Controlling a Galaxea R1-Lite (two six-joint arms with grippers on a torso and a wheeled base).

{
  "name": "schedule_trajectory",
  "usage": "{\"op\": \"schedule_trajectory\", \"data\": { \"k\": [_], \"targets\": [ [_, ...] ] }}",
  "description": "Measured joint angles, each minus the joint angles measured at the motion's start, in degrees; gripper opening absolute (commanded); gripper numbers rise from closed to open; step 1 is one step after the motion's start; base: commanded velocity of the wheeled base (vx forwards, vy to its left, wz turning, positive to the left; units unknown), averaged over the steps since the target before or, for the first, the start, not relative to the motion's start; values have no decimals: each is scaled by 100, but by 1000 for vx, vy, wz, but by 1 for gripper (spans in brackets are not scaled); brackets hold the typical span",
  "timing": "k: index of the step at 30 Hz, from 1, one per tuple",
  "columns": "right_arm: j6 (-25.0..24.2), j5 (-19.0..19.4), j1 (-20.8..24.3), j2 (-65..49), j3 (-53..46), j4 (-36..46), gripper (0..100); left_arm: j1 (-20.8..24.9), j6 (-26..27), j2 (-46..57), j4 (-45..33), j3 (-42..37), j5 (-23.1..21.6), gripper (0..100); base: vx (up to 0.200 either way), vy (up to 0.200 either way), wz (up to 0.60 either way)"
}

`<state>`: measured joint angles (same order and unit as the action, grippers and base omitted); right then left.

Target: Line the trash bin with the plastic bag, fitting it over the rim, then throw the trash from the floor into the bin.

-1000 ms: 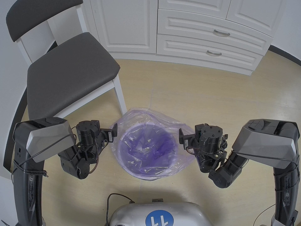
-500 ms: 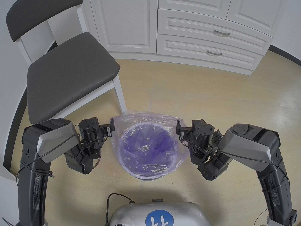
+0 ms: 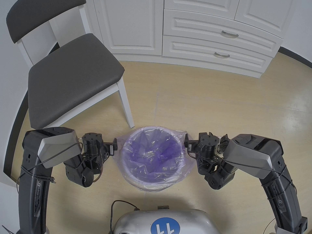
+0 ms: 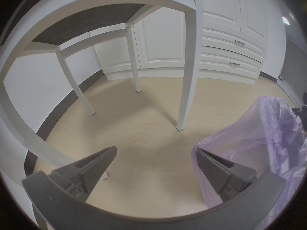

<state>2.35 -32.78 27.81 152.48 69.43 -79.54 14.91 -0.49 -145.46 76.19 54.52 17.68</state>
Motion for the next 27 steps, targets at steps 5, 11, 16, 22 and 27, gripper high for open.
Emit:
{"op": "schedule_trajectory", "data": {
  "k": [5,11,16,22,27],
  "targets": [
    [11,-1,5,-345,-352,1,100,-35,38,378,-27,-284,-60,100,0,0,0],
    [54,-1,85,-973,-995,17,100,-33,49,955,-51,-830,-460,100,0,0,0],
    [200,-4,330,-1474,-1727,17,100,33,127,1477,-249,-1406,-827,100,0,0,0],
    [457,21,513,-1808,-2298,55,100,82,260,1866,-667,-1734,-967,100,0,0,0],
    [594,101,323,-1847,-2519,491,100,77,276,1974,-1124,-1775,-989,100,0,0,0]
  ]
}}
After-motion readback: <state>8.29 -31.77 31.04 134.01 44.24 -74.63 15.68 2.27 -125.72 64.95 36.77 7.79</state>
